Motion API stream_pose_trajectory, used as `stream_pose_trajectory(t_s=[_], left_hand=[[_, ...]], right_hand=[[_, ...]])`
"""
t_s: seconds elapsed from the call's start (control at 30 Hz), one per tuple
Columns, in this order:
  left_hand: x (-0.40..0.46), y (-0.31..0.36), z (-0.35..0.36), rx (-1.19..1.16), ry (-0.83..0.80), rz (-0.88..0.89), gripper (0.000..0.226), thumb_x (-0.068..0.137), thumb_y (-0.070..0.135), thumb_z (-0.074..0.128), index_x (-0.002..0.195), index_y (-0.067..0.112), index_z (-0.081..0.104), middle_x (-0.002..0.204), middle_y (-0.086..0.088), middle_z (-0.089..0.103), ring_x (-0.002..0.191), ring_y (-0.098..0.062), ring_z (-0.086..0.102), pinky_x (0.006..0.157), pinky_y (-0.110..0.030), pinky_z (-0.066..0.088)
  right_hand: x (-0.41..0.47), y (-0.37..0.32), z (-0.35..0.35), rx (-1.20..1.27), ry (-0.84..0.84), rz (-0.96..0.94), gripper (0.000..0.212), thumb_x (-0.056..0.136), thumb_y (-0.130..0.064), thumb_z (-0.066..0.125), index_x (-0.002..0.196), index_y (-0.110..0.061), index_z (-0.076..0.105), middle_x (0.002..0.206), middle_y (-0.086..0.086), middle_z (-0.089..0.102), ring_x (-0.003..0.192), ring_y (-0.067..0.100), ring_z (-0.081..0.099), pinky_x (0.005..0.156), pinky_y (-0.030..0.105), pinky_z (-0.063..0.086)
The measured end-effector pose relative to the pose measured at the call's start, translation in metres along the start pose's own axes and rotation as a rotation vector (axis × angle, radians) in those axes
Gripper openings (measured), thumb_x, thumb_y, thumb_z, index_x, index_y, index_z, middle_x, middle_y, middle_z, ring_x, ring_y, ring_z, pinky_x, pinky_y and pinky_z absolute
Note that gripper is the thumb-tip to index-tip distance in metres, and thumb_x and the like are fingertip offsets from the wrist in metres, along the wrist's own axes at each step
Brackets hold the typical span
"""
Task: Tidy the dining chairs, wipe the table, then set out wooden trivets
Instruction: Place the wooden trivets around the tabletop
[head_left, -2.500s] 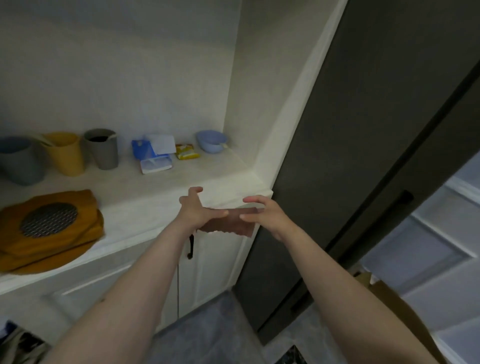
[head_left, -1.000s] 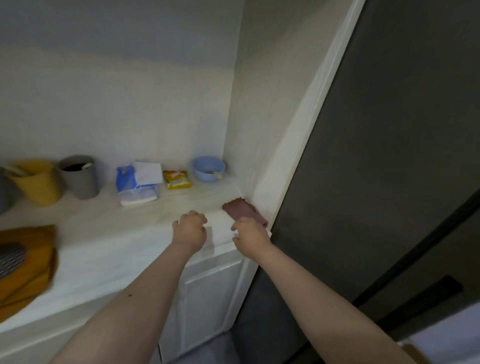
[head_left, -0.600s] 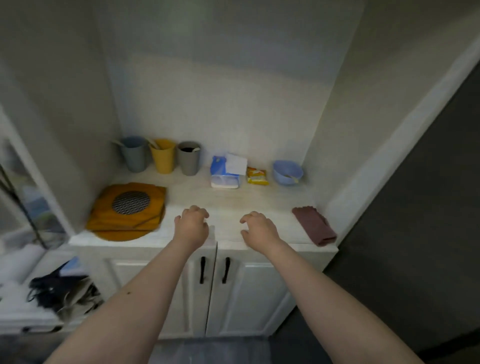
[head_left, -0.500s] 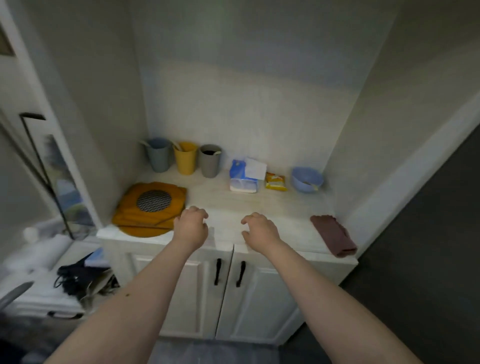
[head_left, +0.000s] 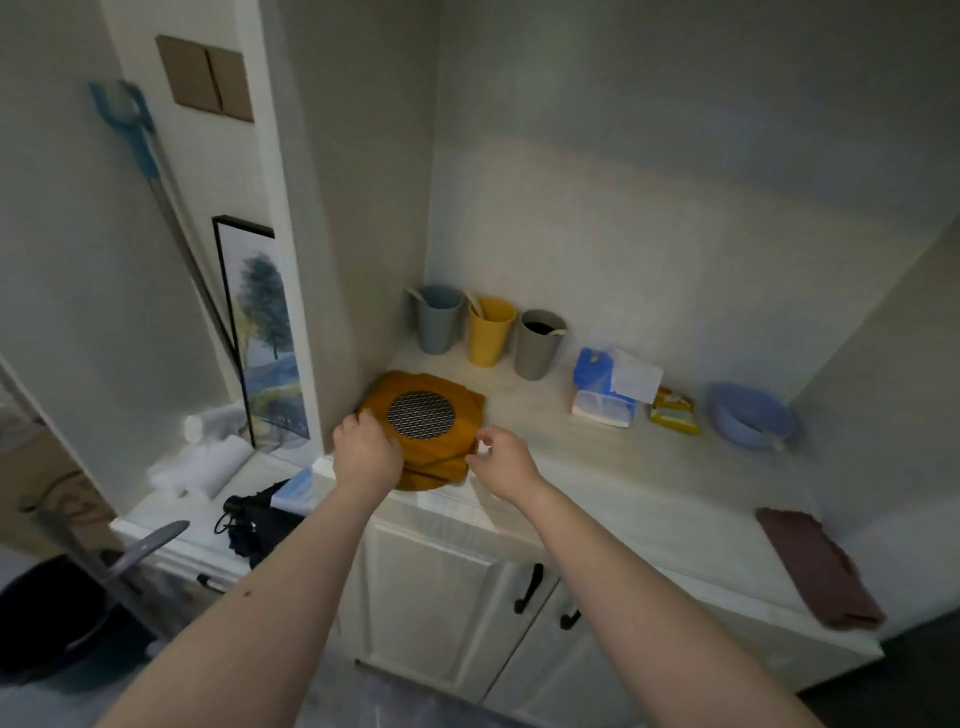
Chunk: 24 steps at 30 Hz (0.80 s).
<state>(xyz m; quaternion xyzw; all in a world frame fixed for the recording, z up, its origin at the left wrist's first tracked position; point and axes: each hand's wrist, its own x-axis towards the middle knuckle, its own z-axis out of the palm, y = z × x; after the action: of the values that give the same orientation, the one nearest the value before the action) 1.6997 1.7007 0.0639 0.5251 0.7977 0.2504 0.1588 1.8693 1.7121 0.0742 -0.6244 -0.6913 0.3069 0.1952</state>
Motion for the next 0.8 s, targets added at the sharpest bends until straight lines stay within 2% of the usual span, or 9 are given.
stream_pose_trajectory(t_s=[0.17, 0.33, 0.43, 0.6, 0.8], left_hand=[[0.027, 0.000, 0.010, 0.070, -0.120, -0.083, 0.054, 0.097, 0.029, 0.042, 0.138, -0.004, 0.031, 0.140, -0.024, 0.039, 0.129, -0.038, 0.036, 0.107, -0.042, 0.028], [0.041, 0.014, 0.017, 0.119, -0.113, -0.231, 0.069, 0.094, 0.049, 0.040, 0.141, -0.001, 0.028, 0.142, -0.024, 0.036, 0.128, -0.040, 0.036, 0.103, -0.047, 0.032], [0.050, 0.019, 0.013, 0.104, -0.147, -0.312, 0.073, 0.092, 0.050, 0.044, 0.142, 0.001, 0.025, 0.144, -0.023, 0.033, 0.130, -0.039, 0.034, 0.103, -0.049, 0.032], [0.058, 0.020, 0.011, 0.090, -0.231, -0.384, 0.078, 0.089, 0.049, 0.051, 0.145, 0.003, 0.020, 0.148, -0.021, 0.026, 0.132, -0.039, 0.028, 0.107, -0.045, 0.029], [0.057, 0.034, 0.016, -0.016, -0.210, -0.545, 0.084, 0.088, 0.054, 0.050, 0.147, 0.005, 0.018, 0.149, -0.023, 0.023, 0.135, -0.041, 0.023, 0.110, -0.046, 0.023]], right_hand=[[0.030, -0.018, 0.006, 0.248, 0.053, 0.207, 0.038, 0.091, -0.015, 0.055, 0.127, -0.005, 0.052, 0.128, 0.013, 0.057, 0.117, 0.028, 0.054, 0.089, 0.023, 0.040], [0.053, -0.027, 0.012, 0.375, 0.020, 0.396, 0.049, 0.088, -0.025, 0.060, 0.131, -0.006, 0.048, 0.130, 0.015, 0.057, 0.117, 0.031, 0.056, 0.100, 0.037, 0.046], [0.063, -0.029, 0.016, 0.412, 0.010, 0.436, 0.061, 0.083, -0.026, 0.065, 0.136, -0.007, 0.041, 0.133, 0.015, 0.054, 0.117, 0.032, 0.055, 0.100, 0.040, 0.047], [0.078, -0.026, 0.028, 0.431, 0.035, 0.482, 0.065, 0.077, -0.026, 0.061, 0.136, -0.010, 0.038, 0.129, 0.015, 0.055, 0.112, 0.033, 0.057, 0.097, 0.044, 0.049], [0.080, -0.026, 0.018, 0.520, 0.020, 0.516, 0.055, 0.084, -0.019, 0.057, 0.135, -0.008, 0.038, 0.128, 0.016, 0.055, 0.111, 0.032, 0.057, 0.095, 0.042, 0.050]])
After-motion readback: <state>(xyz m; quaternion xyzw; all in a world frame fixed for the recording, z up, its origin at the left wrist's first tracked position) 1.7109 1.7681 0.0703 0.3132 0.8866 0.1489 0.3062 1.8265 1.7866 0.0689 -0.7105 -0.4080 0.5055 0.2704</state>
